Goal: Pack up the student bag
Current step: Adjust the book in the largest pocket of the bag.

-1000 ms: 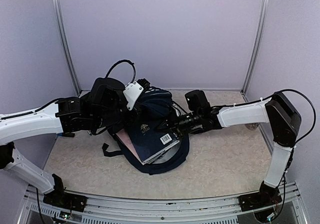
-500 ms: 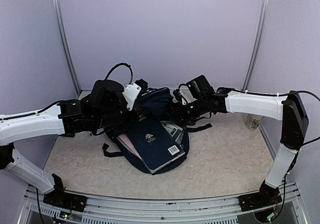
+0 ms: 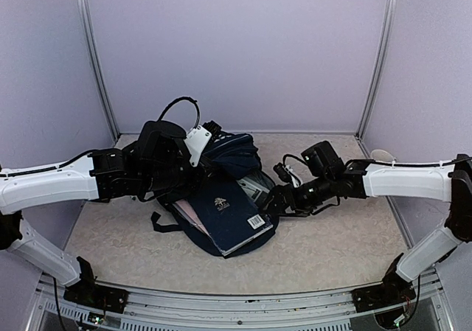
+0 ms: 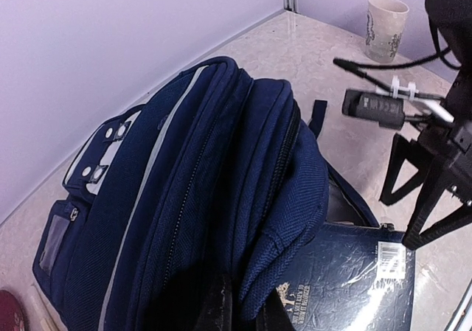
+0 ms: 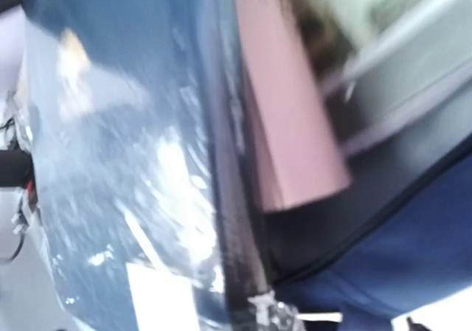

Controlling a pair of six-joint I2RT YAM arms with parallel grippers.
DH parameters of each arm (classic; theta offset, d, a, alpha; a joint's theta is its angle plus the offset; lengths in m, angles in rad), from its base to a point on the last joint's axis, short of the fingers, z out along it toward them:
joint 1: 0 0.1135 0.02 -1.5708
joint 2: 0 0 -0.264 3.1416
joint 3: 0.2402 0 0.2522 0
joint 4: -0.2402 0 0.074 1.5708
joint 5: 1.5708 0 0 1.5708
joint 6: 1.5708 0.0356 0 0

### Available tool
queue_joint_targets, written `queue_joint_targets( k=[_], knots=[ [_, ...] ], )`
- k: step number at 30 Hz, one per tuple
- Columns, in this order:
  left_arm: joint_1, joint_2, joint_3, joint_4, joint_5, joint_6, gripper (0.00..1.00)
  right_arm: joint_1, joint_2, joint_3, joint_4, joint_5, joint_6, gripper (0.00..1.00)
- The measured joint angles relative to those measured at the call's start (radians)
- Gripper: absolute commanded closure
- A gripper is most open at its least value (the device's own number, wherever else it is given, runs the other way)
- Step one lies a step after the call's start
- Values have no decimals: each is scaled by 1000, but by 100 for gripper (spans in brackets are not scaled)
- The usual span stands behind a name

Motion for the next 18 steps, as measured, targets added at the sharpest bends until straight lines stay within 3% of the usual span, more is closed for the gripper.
queue_joint_targets(
  k=[7,12,18],
  knots=[
    [0,0,0,5,-6,1,100,11,137,-50,234,-170,63,30],
    [0,0,0,7,-8,1,100,35,167,-38,317,-235,80,32],
    [0,0,0,11,-3,0,100,36,227,-40,457,-292,157,54]
  ],
)
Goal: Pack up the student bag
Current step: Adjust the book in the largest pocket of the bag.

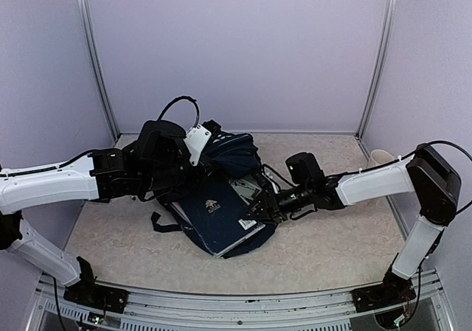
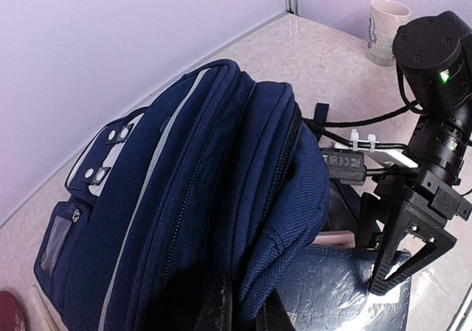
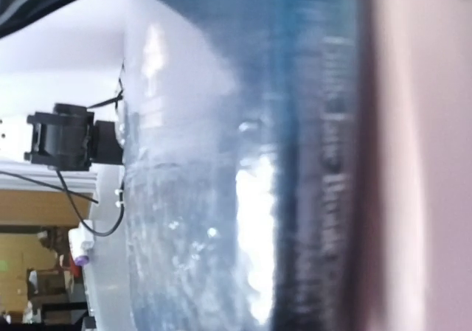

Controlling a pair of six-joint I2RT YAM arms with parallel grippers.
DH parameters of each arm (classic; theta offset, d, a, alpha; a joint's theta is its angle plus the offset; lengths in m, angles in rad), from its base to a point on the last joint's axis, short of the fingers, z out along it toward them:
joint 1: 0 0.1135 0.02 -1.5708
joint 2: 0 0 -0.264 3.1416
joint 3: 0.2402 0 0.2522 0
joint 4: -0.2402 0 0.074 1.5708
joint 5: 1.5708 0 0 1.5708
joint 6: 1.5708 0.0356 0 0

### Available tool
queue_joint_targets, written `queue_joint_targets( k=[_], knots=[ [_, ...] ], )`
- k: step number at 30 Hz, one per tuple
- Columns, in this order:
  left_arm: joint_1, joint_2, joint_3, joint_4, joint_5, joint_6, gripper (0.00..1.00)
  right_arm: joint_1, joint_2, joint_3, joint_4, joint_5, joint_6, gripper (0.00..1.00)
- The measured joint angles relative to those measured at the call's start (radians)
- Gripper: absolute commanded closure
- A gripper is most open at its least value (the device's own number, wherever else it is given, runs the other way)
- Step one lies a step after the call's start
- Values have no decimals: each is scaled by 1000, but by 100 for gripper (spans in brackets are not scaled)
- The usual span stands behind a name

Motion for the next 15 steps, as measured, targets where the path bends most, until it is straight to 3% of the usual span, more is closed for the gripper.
queue_joint_targets(
  k=[3,5,15],
  knots=[
    [0,0,0,2,0,0,100,0,27,-19,73,-19,51,75],
    [0,0,0,2,-1,0,100,0,32,-30,105,-29,83,100],
    [2,-2,6,2,-61,33,100,8,-16,-64,133,-70,119,100]
  ],
)
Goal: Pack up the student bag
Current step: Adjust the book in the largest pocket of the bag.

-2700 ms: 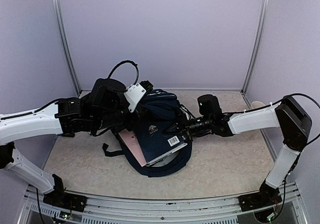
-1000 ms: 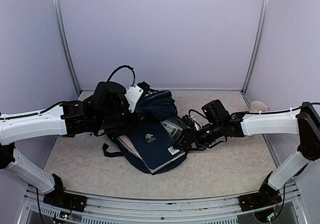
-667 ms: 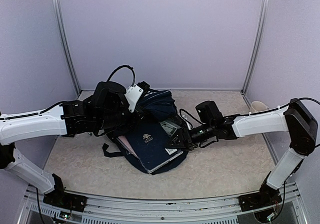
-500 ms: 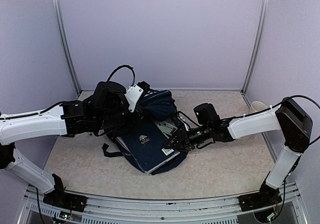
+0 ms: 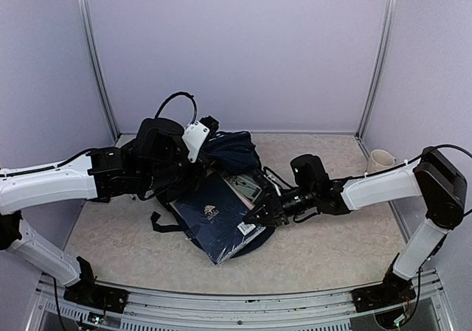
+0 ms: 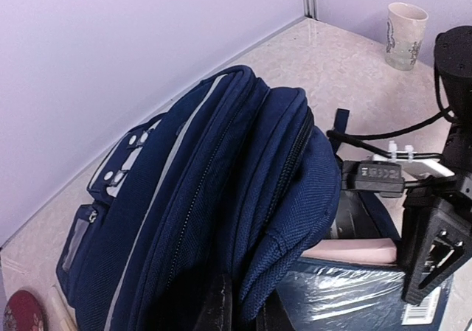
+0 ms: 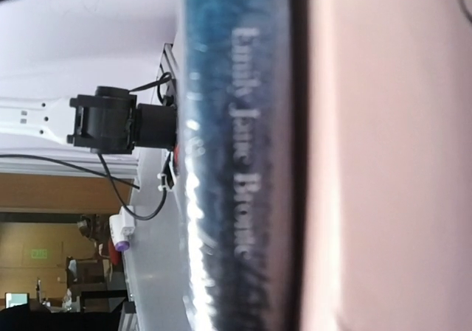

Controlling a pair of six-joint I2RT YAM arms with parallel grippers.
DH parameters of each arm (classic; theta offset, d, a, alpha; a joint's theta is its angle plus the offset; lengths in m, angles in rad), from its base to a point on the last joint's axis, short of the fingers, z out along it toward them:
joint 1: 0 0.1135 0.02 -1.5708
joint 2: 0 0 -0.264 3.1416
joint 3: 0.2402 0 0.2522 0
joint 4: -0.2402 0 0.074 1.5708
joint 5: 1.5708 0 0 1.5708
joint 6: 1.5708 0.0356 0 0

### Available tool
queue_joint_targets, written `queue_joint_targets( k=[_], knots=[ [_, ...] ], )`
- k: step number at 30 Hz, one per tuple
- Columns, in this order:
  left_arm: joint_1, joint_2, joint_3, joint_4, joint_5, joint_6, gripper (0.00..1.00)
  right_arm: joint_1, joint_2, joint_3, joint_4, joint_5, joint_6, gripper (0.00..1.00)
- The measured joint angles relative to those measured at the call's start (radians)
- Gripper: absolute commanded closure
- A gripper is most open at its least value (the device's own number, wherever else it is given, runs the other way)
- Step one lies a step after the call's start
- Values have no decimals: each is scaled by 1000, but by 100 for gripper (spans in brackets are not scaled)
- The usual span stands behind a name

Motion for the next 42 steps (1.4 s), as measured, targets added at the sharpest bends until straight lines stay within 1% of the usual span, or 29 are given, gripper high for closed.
queue_joint_targets(
  k=[4,6,12,14,18,22,27,28,31,33,37,39,40,42],
  knots=[
    [1,-15,11,-5,-30,35,100,0,-66,-26,-21,2,10,100],
    [4,-25,11,-7,-29,46,100,-1,-80,-31,-5,-4,31,100],
    [7,-37,10,-10,-24,64,100,-1,-46,-30,182,-59,166,100],
    [7,-37,10,-15,-23,67,100,-2,-28,-23,208,-68,188,100],
    [7,-41,5,-14,-19,67,100,-15,5,0,210,-61,215,100],
    [2,-41,2,-14,-11,67,100,-44,31,2,193,-14,231,100],
    [-13,-28,-2,-14,-2,67,100,-74,53,14,176,13,198,100],
    [-15,-23,-3,-14,-1,66,100,-74,55,18,169,16,192,97],
    [-18,-8,-3,-9,8,63,100,-75,61,36,139,20,169,77],
    [-18,3,-4,-2,9,60,100,-75,73,63,103,23,145,66],
    [-18,26,-5,6,27,46,100,-84,100,123,9,130,90,53],
    [-20,33,-5,5,38,38,100,-92,100,141,-40,180,53,48],
    [-20,33,-5,5,42,34,96,-96,98,150,-63,201,32,44],
    [-20,33,-5,6,45,24,82,-97,90,162,-104,238,-3,40]
  ],
)
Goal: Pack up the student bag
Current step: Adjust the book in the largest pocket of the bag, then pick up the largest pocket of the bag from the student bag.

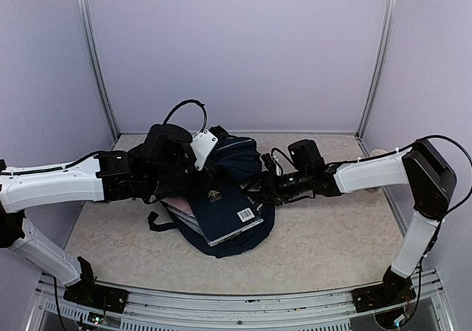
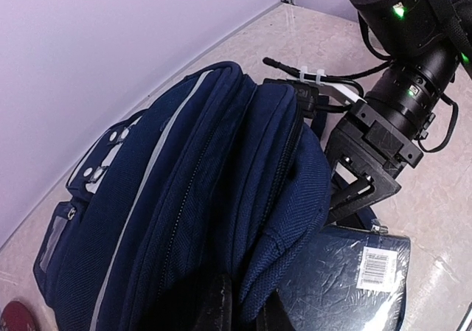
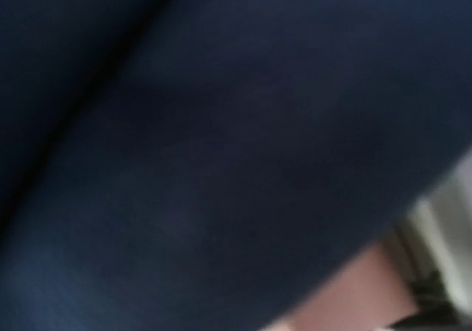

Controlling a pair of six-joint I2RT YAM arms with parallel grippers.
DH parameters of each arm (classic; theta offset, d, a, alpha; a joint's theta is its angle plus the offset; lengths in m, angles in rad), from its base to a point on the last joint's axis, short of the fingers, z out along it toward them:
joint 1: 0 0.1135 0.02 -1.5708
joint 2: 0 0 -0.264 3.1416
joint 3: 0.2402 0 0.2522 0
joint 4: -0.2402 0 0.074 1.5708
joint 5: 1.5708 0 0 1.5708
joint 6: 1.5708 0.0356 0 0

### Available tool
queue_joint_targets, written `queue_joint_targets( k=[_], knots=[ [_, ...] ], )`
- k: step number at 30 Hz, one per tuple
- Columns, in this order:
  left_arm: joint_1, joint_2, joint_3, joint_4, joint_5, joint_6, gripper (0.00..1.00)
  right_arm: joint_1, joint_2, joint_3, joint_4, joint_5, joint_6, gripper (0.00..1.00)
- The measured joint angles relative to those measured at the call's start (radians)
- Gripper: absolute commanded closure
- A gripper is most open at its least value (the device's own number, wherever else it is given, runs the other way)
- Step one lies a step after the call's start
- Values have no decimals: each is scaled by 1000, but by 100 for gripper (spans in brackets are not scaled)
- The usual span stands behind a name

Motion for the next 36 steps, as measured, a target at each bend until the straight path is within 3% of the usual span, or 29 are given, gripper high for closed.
queue_joint_targets(
  k=[6,12,17,22,28,32,36],
  knots=[
    [-1,-2,-2,14,40,-32,39,0,-61,27,-132,63,-104,37],
    [5,-22,14,5,113,-54,16,-1,-187,37,-283,148,-179,36],
    [23,-109,18,-6,190,-68,17,-8,-257,37,-366,233,-209,36],
    [26,-214,-3,-8,222,-87,38,-14,-228,37,-391,272,-218,35],
    [-64,-315,-174,3,211,-127,50,-15,-128,37,-391,265,-225,36],
    [-101,-336,-261,-14,192,-165,47,-15,-110,37,-391,257,-232,36],
    [-100,-332,-277,-28,154,-182,23,-15,-122,28,-388,257,-248,37]
  ],
)
